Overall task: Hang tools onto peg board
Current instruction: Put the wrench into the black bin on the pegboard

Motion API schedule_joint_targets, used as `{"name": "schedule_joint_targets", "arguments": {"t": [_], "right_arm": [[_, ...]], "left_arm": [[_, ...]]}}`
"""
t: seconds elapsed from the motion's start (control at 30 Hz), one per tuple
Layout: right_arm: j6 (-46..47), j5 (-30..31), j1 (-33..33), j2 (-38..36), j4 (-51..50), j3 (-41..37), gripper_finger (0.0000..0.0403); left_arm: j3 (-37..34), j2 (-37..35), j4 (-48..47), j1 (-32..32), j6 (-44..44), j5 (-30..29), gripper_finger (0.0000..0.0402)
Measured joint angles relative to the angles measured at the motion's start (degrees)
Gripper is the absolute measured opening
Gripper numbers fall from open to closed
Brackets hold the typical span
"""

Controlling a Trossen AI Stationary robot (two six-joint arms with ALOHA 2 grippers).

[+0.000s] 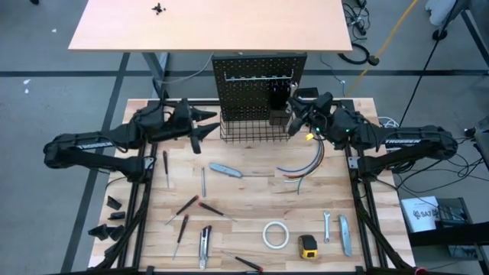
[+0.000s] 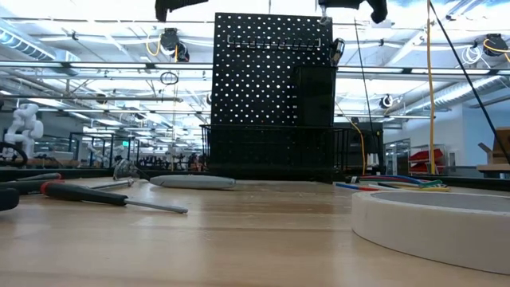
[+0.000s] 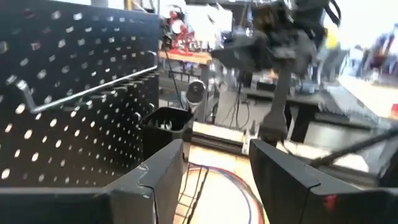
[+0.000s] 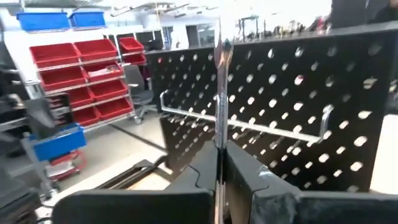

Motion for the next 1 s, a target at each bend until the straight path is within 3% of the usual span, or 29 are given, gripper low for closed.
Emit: {"name": "schedule_joint_targets", "arguments": {"t": [0.17, 0.3, 0.47, 0.53, 0.6, 0.8, 1.0], "right_arm": [[1.61, -0.74, 5.53, 0.35, -3.21, 0.0, 0.0005], [2.62, 6.0, 7.92, 0.51, -4.92, -0.01, 0.0005], [0.22, 9.33, 8.29, 1.5, -6.99, -0.03, 0.0005], [-2.46, 15.22, 9.09, -0.53, -8.62, -0.15, 0.0005], [-6.34, 16.24, 8.35, -4.3, -7.06, -0.06, 0.0005], [-8.74, 7.84, 2.22, -12.49, -8.58, -0.64, 0.0005], [-2.92, 0.64, -6.04, -14.05, -2.52, -8.43, 0.0005]], "left_arm": [[-2.47, -1.16, 2.63, 2.43, -3.68, 1.63, 0.0187], [-2.47, -1.35, 5.04, 3.16, -3.67, 2.76, 0.0187], [-2.47, -0.79, 8.22, 3.97, -3.66, 2.97, 0.0187], [-2.47, -0.79, 8.22, 4.14, -3.67, 2.97, 0.0187], [-2.47, -0.77, 8.24, 4.17, -3.93, 2.98, 0.0187], [-2.47, -0.76, 8.24, 4.15, -6.63, 3.23, 0.0187], [-2.47, -0.74, 9.5, 4.12, -7.55, 2.73, 0.0187]]}}
